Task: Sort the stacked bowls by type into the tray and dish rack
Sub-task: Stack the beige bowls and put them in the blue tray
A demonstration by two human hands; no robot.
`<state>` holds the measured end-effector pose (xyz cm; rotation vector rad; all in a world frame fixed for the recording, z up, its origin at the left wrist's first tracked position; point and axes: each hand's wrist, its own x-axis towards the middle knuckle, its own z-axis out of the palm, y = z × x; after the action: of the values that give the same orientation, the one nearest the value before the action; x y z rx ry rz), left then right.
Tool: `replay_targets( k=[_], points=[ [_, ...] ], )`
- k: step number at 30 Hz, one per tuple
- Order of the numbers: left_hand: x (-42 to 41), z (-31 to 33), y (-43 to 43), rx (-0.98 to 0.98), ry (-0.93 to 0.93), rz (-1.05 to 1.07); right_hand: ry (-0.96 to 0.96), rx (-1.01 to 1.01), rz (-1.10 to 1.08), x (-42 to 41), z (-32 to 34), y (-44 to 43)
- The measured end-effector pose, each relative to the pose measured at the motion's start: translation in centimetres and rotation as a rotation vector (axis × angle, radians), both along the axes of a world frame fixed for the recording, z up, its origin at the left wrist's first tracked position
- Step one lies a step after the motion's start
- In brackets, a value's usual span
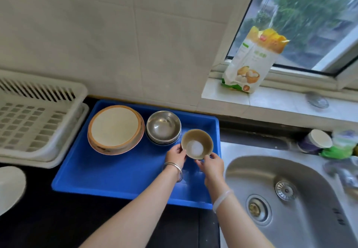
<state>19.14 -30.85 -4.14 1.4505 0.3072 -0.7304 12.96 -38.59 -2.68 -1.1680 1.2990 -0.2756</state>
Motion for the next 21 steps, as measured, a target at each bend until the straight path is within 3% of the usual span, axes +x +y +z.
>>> replay_targets(
  k=[11,21],
  points=[
    [0.9,-1.5,-2.5,-0.070,0.013,0.138,-0.082,0.112,-0.112,3.4,-2.2,-1.5],
    [1.6,-1.5,-3.7,-0.134,0.078,0.193,-0.114,0.208,-0.055,4.0,-0.7,-2.6]
  ],
)
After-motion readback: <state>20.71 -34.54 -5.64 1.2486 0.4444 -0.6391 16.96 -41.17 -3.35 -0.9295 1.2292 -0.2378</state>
